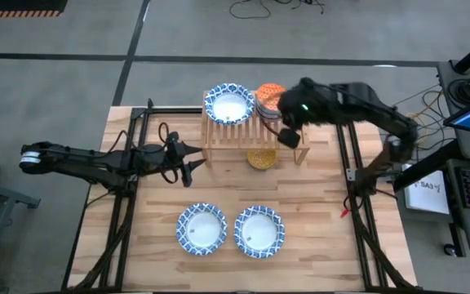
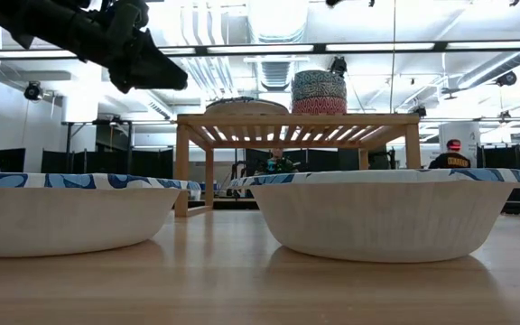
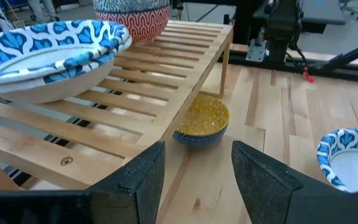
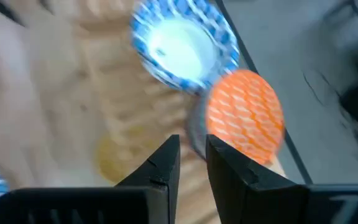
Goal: Place and stack bowls onto a shelf
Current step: Stack the left white bowl on top of the white bowl on the shelf
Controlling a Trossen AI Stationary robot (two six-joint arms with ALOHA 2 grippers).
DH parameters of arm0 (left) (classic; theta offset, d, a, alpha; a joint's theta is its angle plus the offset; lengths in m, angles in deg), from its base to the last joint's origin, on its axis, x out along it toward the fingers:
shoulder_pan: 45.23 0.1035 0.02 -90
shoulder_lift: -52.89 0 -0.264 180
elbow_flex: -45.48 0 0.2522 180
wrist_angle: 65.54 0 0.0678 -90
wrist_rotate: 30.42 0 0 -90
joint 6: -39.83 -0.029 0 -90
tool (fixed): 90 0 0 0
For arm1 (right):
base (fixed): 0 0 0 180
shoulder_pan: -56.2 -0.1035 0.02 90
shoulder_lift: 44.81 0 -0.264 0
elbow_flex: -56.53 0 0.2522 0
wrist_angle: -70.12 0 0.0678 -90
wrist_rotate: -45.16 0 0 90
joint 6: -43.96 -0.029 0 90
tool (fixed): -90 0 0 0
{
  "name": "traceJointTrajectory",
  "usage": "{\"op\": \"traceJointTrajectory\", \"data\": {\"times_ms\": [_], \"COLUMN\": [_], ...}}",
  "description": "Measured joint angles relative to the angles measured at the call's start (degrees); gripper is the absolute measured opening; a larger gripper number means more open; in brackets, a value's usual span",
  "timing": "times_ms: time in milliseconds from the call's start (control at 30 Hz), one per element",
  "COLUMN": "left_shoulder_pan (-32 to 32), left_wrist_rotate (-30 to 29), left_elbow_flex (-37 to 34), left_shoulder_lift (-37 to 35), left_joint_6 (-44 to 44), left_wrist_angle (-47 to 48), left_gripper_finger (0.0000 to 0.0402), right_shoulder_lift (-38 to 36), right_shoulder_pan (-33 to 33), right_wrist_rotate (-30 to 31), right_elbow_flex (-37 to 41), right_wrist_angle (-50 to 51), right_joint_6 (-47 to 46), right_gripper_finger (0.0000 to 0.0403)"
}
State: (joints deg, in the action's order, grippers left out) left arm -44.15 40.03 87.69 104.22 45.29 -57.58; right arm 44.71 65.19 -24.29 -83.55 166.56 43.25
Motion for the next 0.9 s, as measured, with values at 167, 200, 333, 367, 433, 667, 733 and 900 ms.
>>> {"op": "traceJointTrajectory", "data": {"times_ms": [167,200,333,367,433,667,733,900], "left_shoulder_pan": [0.0,0.0,0.0,0.0,0.0,0.0,0.0,0.0], "left_wrist_rotate": [0.0,0.0,0.0,0.0,0.0,0.0,0.0,5.4], "left_elbow_flex": [0.0,0.0,0.0,0.0,0.0,0.0,0.0,0.0], "left_shoulder_lift": [0.0,0.0,0.0,0.0,0.0,0.0,0.0,0.0], "left_joint_6": [0.0,0.0,0.0,0.0,0.0,0.2,1.3,6.6], "left_wrist_angle": [-1.7,-1.8,-1.9,-1.9,-1.9,-2.1,-2.1,-0.6], "left_gripper_finger": [0.0168,0.0168,0.0168,0.0168,0.0168,0.0168,0.0168,0.0168], "right_shoulder_lift": [-7.4,-8.6,-13.0,-13.9,-15.6,-18.6,-18.8,-19.0], "right_shoulder_pan": [-8.6,-10.3,-15.9,-16.9,-18.8,-22.7,-23.6,-25.9], "right_wrist_rotate": [0.0,0.1,0.3,0.3,0.4,-0.1,-1.5,-4.5], "right_elbow_flex": [12.3,15.1,26.7,29.4,34.8,51.2,54.8,62.9], "right_wrist_angle": [-9.8,-11.9,-20.0,-22.1,-26.2,-37.8,-39.6,-45.9], "right_joint_6": [-5.7,-6.3,-10.0,-10.6,-11.9,-14.5,-15.3,-16.0], "right_gripper_finger": [0.0059,0.0059,0.0059,0.0059,0.0059,0.0059,0.0059,0.0059]}}
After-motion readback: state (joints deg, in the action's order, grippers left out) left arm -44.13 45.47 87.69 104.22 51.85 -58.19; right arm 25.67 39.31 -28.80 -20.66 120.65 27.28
